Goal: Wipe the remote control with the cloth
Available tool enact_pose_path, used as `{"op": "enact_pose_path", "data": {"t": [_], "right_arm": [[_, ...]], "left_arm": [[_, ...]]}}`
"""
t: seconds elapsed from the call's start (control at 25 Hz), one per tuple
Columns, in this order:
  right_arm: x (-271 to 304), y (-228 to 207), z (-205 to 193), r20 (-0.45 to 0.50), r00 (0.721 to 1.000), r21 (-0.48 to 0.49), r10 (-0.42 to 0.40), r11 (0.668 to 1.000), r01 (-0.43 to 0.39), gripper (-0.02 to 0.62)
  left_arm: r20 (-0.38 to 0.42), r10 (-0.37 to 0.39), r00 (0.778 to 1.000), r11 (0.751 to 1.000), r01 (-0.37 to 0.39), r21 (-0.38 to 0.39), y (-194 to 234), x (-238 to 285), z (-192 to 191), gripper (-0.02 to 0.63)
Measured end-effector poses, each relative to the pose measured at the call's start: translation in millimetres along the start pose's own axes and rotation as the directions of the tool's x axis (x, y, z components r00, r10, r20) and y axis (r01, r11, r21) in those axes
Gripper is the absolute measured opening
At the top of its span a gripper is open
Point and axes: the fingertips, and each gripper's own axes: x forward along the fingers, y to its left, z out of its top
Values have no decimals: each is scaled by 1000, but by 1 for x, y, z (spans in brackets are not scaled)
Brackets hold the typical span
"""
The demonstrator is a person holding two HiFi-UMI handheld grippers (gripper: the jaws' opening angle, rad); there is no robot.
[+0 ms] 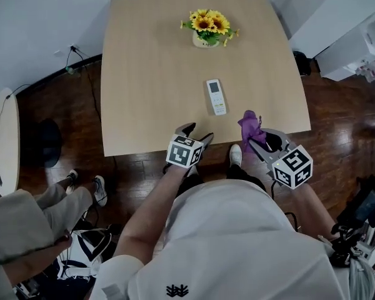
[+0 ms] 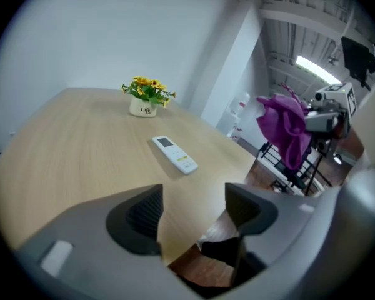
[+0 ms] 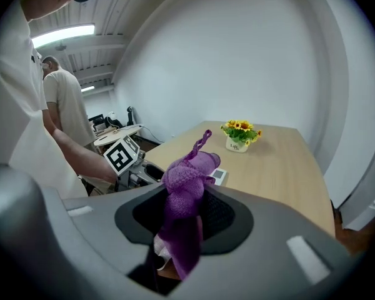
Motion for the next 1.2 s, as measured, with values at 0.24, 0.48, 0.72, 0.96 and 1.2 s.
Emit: {"op": "enact_pose_path", "data": {"t": [0.24, 0.48, 0.72, 0.96, 1.2], "right_arm": [[-1, -40, 19, 19, 999, -25, 49, 999, -48, 129], [-15, -90, 18, 8, 995, -23, 95, 995, -94, 129], [-28, -110, 0, -8, 995, -15, 104, 994, -104, 129], [-46, -153, -8, -26, 993, -9, 115, 993, -115, 129], [-55, -174, -15, -37, 991, -15, 130, 991, -130, 129]], "left_arm": [[-13, 81, 997, 996, -81, -29, -8, 37, 26, 328], [-57, 240, 969, 967, -244, -80, 6, 87, 51, 390], [-32, 393, 919, 917, -394, -60, 36, 111, 50, 393], [-103, 527, 843, 838, -536, -99, 55, 129, 46, 393], [-106, 584, 805, 794, -593, -135, 65, 131, 40, 388]]}}
